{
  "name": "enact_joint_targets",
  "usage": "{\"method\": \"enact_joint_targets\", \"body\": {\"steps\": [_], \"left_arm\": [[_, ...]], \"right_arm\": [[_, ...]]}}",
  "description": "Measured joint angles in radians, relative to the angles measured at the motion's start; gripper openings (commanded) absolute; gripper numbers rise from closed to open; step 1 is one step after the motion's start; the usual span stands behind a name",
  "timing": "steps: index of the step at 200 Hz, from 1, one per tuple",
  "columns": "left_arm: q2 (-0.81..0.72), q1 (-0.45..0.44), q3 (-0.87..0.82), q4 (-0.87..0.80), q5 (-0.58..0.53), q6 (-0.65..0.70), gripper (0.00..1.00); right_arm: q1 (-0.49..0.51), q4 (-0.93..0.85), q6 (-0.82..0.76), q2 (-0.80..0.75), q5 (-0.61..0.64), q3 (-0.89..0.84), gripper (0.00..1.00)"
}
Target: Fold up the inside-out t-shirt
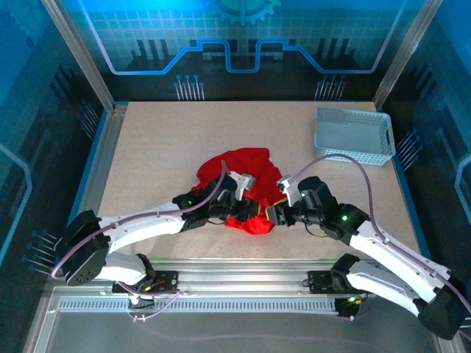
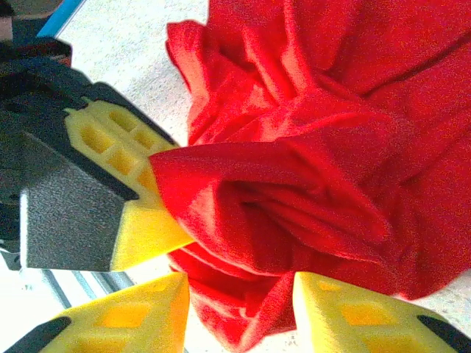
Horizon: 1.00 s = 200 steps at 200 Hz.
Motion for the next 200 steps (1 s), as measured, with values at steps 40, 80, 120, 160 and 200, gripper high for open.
{"method": "enact_joint_targets", "body": {"steps": [40, 80, 120, 160, 200], "left_arm": [[0.0, 0.0, 0.0, 0.0, 0.003, 0.0, 0.0], [0.0, 0.001, 0.0, 0.0, 0.01, 0.0, 0.0], [0.0, 0.001, 0.0, 0.0, 0.01, 0.0, 0.0], [0.0, 0.006, 0.0, -0.006, 0.007, 0.0, 0.05], [-0.018, 0.021, 0.01, -0.055, -0.058, 0.029, 0.33]], "right_arm": [[0.019, 0.044, -0.014, 0.071, -0.006, 0.0, 0.37], [0.029, 0.045, -0.03, 0.115, 0.058, 0.001, 0.41], [0.03, 0.045, -0.05, 0.116, 0.106, 0.003, 0.33], [0.041, 0.01, -0.074, 0.138, 0.125, 0.059, 0.01], [0.048, -0.153, -0.105, 0.114, 0.169, 0.246, 0.0]]}}
